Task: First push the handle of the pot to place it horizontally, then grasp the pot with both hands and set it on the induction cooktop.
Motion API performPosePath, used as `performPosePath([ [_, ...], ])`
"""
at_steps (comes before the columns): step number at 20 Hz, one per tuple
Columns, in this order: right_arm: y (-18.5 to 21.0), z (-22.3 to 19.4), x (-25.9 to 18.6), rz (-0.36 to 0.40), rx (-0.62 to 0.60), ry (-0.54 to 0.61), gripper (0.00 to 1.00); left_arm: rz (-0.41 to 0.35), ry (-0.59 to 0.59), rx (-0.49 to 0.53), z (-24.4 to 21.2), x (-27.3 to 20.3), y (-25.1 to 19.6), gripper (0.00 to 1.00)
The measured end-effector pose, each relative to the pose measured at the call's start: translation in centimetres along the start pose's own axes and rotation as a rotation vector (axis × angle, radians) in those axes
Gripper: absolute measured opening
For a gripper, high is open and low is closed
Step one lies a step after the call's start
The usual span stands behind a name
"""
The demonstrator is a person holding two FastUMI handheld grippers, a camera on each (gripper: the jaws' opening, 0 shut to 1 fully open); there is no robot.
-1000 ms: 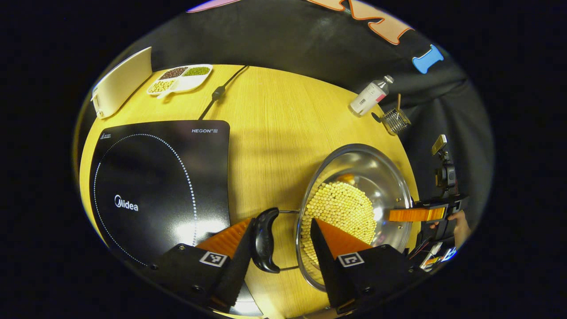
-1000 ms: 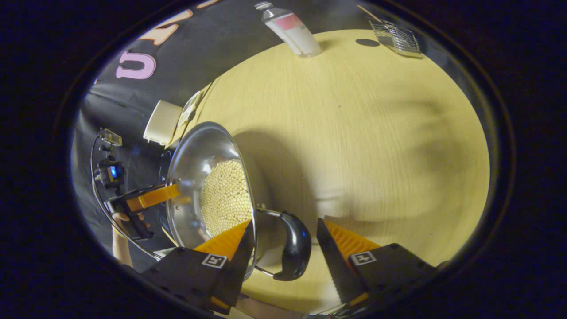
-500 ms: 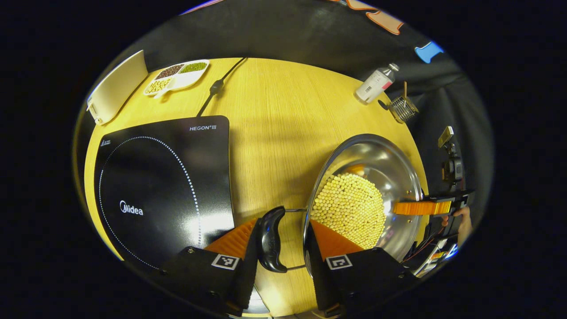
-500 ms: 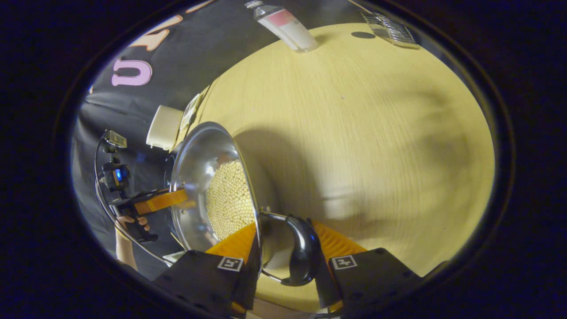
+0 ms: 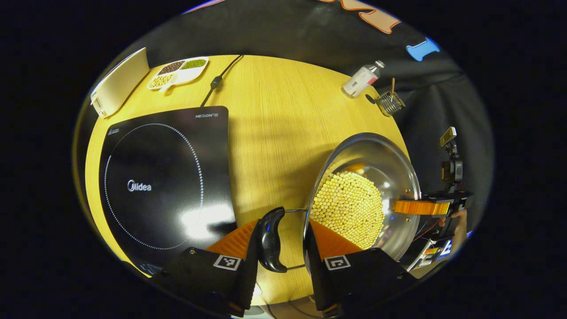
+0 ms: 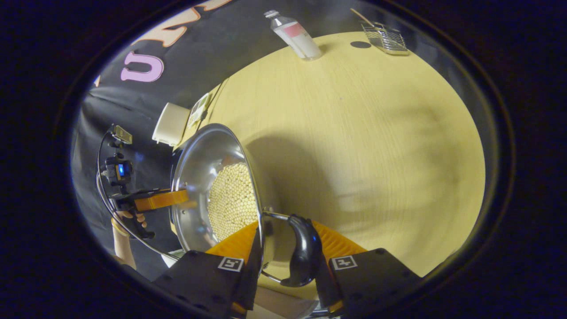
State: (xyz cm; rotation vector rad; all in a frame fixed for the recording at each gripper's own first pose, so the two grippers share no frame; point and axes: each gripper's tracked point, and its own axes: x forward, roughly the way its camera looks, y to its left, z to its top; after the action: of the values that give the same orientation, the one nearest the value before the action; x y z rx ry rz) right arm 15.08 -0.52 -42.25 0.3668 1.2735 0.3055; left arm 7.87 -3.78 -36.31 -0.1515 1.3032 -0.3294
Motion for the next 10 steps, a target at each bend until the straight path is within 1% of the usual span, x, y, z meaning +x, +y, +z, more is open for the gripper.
performPosePath([
  [1,0.0,0.1,0.4,-0.001,0.001,0.002,0.51,-0.001,0.005,0.001,-0.4,-0.8,0.4,0.54],
  [5,3.6,-0.8,1.1,-0.006,0.011,-0.014,0.51,-0.005,0.002,0.015,-1.6,-4.1,3.0,0.54],
  [6,4.6,-1.3,1.1,-0.008,0.01,-0.021,0.51,-0.01,-0.004,0.023,-1.8,-5.0,4.1,0.54],
  [7,5.6,-1.8,1.3,-0.012,0.01,-0.033,0.57,-0.012,-0.004,0.023,-2.1,-5.8,5.3,0.54],
  [10,9.4,-3.3,2.8,-0.023,0.014,-0.051,0.57,-0.009,-0.01,0.027,-2.7,-7.8,9.8,0.54],
])
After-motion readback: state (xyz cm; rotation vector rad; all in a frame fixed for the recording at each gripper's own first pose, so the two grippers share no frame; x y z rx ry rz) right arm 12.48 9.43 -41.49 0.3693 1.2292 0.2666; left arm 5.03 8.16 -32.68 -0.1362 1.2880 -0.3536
